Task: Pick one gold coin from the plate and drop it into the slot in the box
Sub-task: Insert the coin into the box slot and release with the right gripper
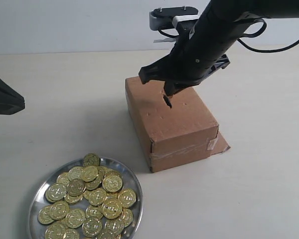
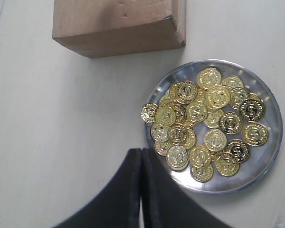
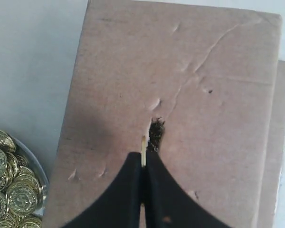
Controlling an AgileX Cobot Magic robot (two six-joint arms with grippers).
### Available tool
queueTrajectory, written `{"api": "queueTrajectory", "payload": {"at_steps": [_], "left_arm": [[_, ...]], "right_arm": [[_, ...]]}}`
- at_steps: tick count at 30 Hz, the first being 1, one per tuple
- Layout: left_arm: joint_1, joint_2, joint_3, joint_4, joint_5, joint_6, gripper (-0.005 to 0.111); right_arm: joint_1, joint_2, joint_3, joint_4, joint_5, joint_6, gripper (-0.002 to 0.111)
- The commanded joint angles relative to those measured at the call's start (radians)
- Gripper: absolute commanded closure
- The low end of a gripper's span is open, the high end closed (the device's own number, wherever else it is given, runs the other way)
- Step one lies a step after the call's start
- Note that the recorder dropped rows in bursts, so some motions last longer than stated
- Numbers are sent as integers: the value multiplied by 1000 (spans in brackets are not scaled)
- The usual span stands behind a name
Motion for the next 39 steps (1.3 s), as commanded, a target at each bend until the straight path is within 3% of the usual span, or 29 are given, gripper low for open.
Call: {"api": "queueTrajectory", "payload": {"at_steps": [1,39], "left_arm": [[-3,-9,-2,-8,-6,-10,107],[-3,-9,-2,-8,-6,-10,107]], "right_arm": [[-2,22,-4,-9,-10,4,108],[-2,33,-4,-39,-54,12,108]]}}
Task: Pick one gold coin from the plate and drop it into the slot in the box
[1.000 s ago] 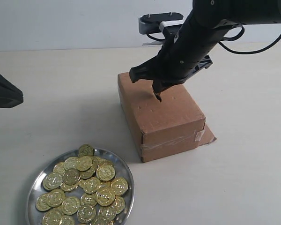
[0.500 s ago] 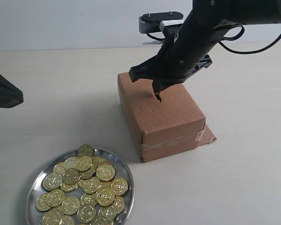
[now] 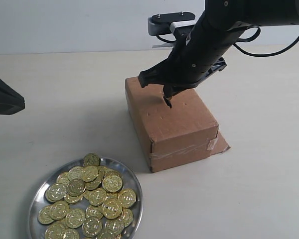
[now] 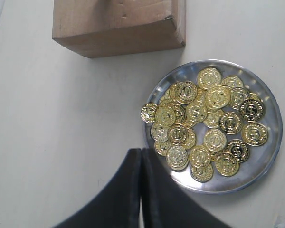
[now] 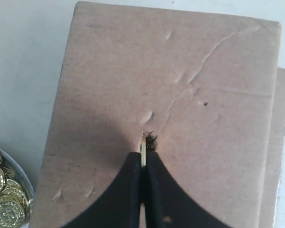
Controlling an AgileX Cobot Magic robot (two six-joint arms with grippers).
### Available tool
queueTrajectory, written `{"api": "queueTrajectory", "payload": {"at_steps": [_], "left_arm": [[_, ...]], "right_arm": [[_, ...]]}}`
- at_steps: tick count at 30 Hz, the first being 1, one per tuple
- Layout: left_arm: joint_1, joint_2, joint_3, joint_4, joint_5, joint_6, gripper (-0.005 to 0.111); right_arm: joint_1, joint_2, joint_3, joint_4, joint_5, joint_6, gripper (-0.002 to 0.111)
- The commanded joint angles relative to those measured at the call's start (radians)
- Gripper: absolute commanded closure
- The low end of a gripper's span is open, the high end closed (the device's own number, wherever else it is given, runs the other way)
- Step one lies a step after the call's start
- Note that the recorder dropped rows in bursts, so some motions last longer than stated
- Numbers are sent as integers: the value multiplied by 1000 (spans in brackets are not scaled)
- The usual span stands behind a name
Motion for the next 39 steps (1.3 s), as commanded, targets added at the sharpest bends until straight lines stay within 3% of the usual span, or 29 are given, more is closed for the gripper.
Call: {"api": "queueTrajectory", "payload": {"at_steps": [1,27,34,39], "left_arm": [[-3,-9,-2,-8,-6,-10,107],[-3,-9,-2,-8,-6,-10,107],[-3,-9,-2,-8,-6,-10,107],[-3,-9,-2,-8,-6,-10,107]], "right_arm": [[-2,-2,-4,-14,-10,0,108],[-2,-2,-4,-14,-10,-2,108],[-2,-2,-4,-14,-10,-2,95],[-2,-2,-4,-14,-10,0,93]]}}
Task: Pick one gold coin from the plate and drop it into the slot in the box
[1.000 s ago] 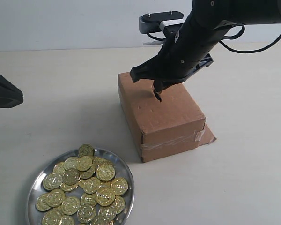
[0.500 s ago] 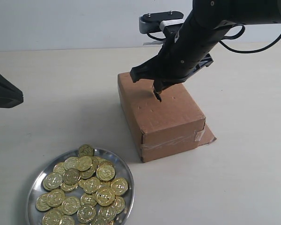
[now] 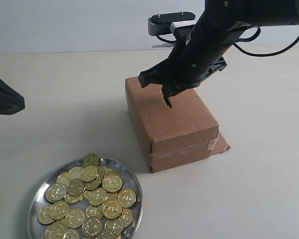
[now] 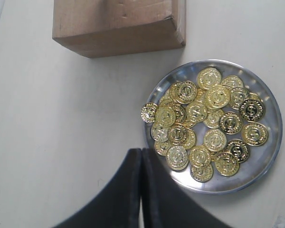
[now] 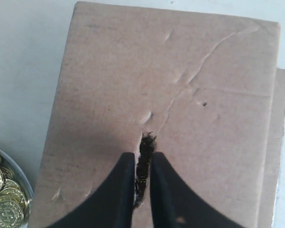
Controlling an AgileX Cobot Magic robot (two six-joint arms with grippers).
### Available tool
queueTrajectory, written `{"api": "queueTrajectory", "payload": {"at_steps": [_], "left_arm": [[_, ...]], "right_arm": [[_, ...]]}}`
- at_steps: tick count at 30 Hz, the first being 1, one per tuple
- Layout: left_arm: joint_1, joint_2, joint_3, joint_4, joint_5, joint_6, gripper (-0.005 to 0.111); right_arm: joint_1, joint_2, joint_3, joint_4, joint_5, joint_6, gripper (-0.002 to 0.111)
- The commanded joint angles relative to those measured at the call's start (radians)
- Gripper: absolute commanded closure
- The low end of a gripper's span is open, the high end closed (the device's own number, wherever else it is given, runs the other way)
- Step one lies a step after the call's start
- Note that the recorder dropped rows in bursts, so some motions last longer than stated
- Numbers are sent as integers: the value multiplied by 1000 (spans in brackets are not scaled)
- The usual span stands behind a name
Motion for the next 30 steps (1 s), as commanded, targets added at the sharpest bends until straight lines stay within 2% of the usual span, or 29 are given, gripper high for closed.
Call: {"api": "queueTrajectory", "payload": {"at_steps": [1,6,10,13,16,22,30], "left_arm": [[-3,-9,-2,-8,-6,-10,107],[-3,-9,-2,-8,-9,-10,107],[-3,-28,-2,-8,-44,-58,107],[-3,-69,2,-10,-132,-158,107],[-3,-142,35,-26,-280,-255,107],[-3,-316,231,-129,-604,-330,107],[-3,-491,545,-337,-859,-332,107]], "right_arm": [[-2,-2,-4,-12,-12,-2,93],[-2,-38,-4,-30,-12,-3,94],[-2,-143,-4,-99,-25,-3,108],[-2,-266,-4,-156,-55,-3,108],[-2,-378,-4,-159,-72,-6,108],[-2,-633,88,-161,-132,-6,108],[-2,-989,471,-164,-390,-2,108]]}}
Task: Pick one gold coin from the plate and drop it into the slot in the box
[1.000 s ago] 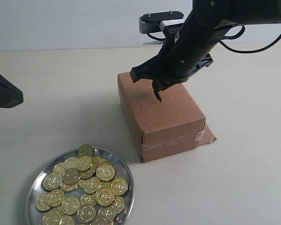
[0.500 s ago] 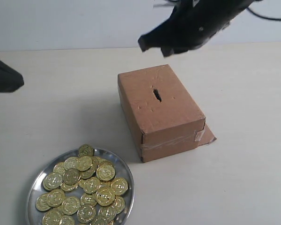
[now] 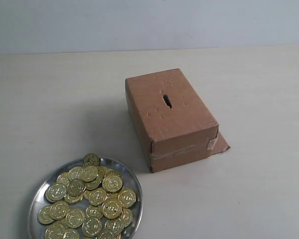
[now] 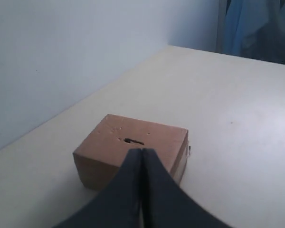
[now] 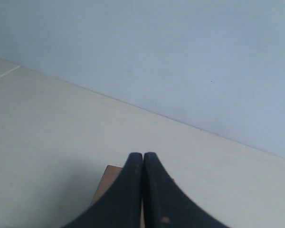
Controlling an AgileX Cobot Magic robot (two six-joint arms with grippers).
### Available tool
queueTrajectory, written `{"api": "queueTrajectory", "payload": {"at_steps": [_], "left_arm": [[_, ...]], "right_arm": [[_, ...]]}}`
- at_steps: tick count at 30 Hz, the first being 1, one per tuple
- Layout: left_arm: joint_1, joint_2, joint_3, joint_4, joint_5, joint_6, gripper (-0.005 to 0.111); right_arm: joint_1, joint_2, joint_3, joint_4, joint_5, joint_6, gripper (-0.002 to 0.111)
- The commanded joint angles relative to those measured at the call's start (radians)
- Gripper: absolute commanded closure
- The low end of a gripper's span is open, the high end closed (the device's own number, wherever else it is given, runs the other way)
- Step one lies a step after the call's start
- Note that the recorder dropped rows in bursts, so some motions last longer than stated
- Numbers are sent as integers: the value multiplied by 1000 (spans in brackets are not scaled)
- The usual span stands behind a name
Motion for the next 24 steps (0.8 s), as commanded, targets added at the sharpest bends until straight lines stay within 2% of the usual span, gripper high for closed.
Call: {"api": "queueTrajectory", "payload": {"at_steps": [1,6,12,20,24], "left_arm": [[-3,-85,162,-155,-191,-10,107],[-3,-149,342,-264,-340,-10,107],[-3,-199,488,-321,-411,-10,107],[-3,-221,604,-321,-504,-10,107],[-3,-224,610,-321,-518,-4,107]], "right_arm": [[-2,-208,244,-7,-176,5,108],[-2,-419,511,-1,-292,25,108],[-2,-625,743,31,-367,52,108],[-2,-792,948,52,-489,128,108],[-2,-833,1009,52,-509,128,108]]}}
